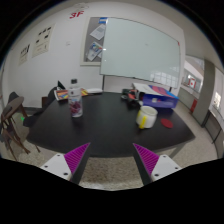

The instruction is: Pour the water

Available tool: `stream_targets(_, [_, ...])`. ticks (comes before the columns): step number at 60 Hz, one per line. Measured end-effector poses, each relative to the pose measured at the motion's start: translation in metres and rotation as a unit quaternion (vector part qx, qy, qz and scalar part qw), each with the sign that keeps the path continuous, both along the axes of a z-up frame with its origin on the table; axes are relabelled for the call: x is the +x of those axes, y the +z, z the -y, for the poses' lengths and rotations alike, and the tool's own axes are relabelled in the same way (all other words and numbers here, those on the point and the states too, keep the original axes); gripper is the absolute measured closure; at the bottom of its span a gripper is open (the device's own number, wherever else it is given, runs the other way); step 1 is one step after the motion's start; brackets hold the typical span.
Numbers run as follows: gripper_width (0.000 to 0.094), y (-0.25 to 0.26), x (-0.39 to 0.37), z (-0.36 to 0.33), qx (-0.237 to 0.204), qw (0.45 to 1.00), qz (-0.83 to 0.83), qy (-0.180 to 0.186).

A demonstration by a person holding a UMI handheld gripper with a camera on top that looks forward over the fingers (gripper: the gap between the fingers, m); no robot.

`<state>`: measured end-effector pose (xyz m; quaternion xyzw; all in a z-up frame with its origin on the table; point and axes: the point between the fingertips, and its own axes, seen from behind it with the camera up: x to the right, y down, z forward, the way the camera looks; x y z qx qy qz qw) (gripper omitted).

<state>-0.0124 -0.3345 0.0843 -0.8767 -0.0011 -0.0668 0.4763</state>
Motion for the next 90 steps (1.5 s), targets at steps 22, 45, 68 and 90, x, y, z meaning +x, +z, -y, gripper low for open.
stream_targets(22, [0.0091,-0.012,-0.156,-0.211,0.091,0.993,-0.052,0.053])
stream_targets(45, [0.0365,-0.033,-0.169,-0.313,0.122,0.990,-0.037,0.057])
stream_targets(68, [0.0540,0.023,-0.174,-0.303,0.165,0.973,-0.127,0.094])
stream_targets(90, [0.0547,0.218,-0.061,-0.250,0.246,0.722,-0.639,0.095])
